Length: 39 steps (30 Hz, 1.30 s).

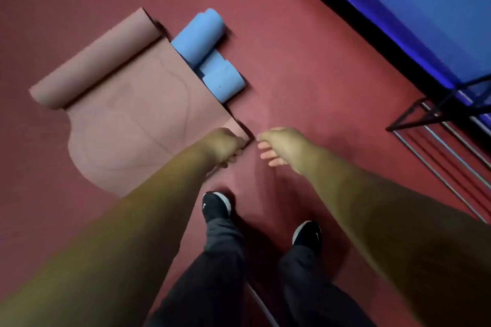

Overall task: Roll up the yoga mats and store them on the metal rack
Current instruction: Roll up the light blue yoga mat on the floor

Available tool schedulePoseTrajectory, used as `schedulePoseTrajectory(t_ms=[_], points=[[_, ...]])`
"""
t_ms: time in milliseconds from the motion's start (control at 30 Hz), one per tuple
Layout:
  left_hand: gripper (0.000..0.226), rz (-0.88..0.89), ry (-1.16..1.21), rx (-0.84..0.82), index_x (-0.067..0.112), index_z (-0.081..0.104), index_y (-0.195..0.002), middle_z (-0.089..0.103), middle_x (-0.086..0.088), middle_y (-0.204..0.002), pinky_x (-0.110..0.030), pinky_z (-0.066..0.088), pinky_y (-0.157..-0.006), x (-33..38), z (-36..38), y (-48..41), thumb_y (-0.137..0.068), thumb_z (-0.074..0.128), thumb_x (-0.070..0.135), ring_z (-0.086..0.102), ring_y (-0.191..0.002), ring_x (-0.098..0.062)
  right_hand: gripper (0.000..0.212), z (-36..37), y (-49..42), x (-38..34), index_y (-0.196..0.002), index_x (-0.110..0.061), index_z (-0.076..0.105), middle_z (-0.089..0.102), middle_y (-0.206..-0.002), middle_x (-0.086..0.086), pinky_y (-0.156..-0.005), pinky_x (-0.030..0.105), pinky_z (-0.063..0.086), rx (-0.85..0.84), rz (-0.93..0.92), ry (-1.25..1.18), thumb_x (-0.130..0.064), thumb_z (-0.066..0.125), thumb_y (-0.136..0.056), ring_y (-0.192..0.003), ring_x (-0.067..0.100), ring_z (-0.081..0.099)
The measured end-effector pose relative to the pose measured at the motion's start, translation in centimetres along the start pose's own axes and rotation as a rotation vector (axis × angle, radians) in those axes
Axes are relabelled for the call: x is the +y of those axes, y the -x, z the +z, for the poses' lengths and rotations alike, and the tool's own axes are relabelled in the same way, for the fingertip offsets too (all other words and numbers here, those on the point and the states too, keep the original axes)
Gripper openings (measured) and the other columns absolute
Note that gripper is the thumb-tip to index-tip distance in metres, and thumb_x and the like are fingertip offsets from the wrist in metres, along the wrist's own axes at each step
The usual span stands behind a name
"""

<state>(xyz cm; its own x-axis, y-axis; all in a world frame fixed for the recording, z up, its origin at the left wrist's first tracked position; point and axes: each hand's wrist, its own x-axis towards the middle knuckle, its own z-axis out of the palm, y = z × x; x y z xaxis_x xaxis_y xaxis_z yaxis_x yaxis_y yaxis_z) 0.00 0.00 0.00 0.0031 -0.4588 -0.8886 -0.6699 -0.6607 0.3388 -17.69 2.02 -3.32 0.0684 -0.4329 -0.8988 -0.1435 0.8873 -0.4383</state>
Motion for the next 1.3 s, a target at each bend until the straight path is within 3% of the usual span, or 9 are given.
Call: schedulePoseTrajectory(t_ms=[200, 300, 433, 567, 733, 900, 1033, 1233, 1300], points=[[0.016, -0.017, -0.106, 0.123, 0.006, 0.065, -0.098, 0.078, -0.018, -0.104, -0.052, 0.063, -0.093, -4.4, -1.3, -13.2, -0.096, 0.058, 0.021, 0.077, -0.100, -0.041, 0.018, 0.8, -12.9, 0.8, -0.123, -0.020, 0.061, 0.070, -0.111, 0.003, -0.066, 0.032, 0.052, 0.070, -0.002, -0.028, -0.029, 0.055, -0.110, -0.079, 0.019, 0.068], [0.032, 0.046, -0.270, 0.158, 0.001, 0.067, -0.114, 0.076, -0.015, -0.110, -0.045, 0.062, -0.087, -5.8, -1.8, -18.2, -0.095, 0.057, 0.025, 0.075, -0.103, -0.039, 0.024, 1.5, -18.6, 1.4, -0.130, -0.020, 0.060, 0.070, -0.111, 0.002, -0.067, 0.032, 0.052, 0.091, -0.029, -0.009, -0.029, 0.057, -0.108, -0.080, 0.018, 0.068], [0.042, 0.200, -0.663, 0.253, 0.006, 0.057, -0.136, 0.060, -0.015, -0.137, -0.040, 0.049, -0.096, -7.0, -3.6, -24.9, -0.101, 0.060, 0.029, 0.059, -0.123, -0.038, 0.012, 2.8, -25.9, 1.8, -0.114, -0.022, 0.062, 0.069, -0.104, 0.001, -0.069, 0.031, 0.050, 0.124, -0.074, 0.045, -0.030, 0.060, -0.105, -0.082, 0.019, 0.065], [0.049, 0.314, -0.752, 0.366, 0.008, 0.044, -0.141, 0.043, -0.018, -0.139, -0.050, 0.050, -0.095, -6.4, -5.3, -29.0, -0.098, 0.061, 0.023, 0.059, -0.116, -0.044, 0.008, 3.4, -30.7, 0.5, -0.110, -0.025, 0.062, 0.067, -0.101, 0.002, -0.065, 0.029, 0.047, 0.169, -0.143, 0.040, -0.031, 0.063, -0.103, -0.075, 0.018, 0.062], [0.058, 0.359, -0.719, 0.495, 0.009, 0.040, -0.135, 0.038, -0.013, -0.140, -0.049, 0.046, -0.086, -5.6, -5.3, -31.1, -0.091, 0.073, 0.024, 0.052, -0.117, -0.040, 0.072, 4.7, -34.7, -2.6, -0.160, -0.039, 0.036, 0.066, -0.119, 0.000, -0.064, 0.030, 0.052, 0.234, -0.216, -0.014, -0.044, 0.072, -0.098, -0.086, 0.020, 0.069], [0.086, 0.249, -0.870, 0.547, 0.024, 0.036, -0.138, 0.035, 0.005, -0.147, -0.047, 0.051, -0.081, -6.5, -5.5, -32.7, -0.073, 0.085, 0.050, 0.054, -0.118, -0.035, 0.097, 6.8, -37.6, -4.8, -0.167, -0.049, 0.018, 0.051, -0.134, -0.011, -0.083, 0.037, 0.058, 0.227, -0.261, -0.061, -0.064, 0.074, -0.089, -0.103, 0.022, 0.067], [0.087, 0.316, -0.912, 0.566, 0.027, 0.035, -0.143, 0.034, 0.009, -0.155, -0.050, 0.055, -0.089, -7.0, -6.9, -34.0, -0.075, 0.083, 0.052, 0.053, -0.118, -0.034, 0.110, 7.7, -39.3, -5.9, -0.160, -0.059, 0.022, 0.052, -0.139, -0.012, -0.087, 0.051, 0.060, 0.231, -0.230, -0.100, -0.079, 0.077, -0.067, -0.112, 0.027, 0.062], [0.074, 0.388, -1.075, 0.568, 0.020, 0.037, -0.153, 0.034, 0.000, -0.155, -0.046, 0.052, -0.090, -7.2, -7.9, -34.0, -0.093, 0.073, 0.043, 0.050, -0.125, -0.035, 0.080, 7.9, -41.9, -6.8, -0.149, -0.033, 0.037, 0.051, -0.148, 0.005, -0.094, 0.066, 0.055, 0.173, -0.213, -0.251, -0.053, 0.084, -0.088, -0.126, 0.049, 0.058], [0.063, 0.412, -1.076, 0.559, 0.021, 0.038, -0.153, 0.032, 0.002, -0.157, -0.047, 0.051, -0.089, -7.6, -8.3, -34.1, -0.099, 0.063, 0.039, 0.049, -0.123, -0.035, 0.064, 7.3, -43.1, -7.0, -0.141, -0.021, 0.045, 0.059, -0.145, 0.009, -0.087, 0.065, 0.061, 0.179, -0.229, -0.345, -0.041, 0.083, -0.094, -0.121, 0.045, 0.066]])
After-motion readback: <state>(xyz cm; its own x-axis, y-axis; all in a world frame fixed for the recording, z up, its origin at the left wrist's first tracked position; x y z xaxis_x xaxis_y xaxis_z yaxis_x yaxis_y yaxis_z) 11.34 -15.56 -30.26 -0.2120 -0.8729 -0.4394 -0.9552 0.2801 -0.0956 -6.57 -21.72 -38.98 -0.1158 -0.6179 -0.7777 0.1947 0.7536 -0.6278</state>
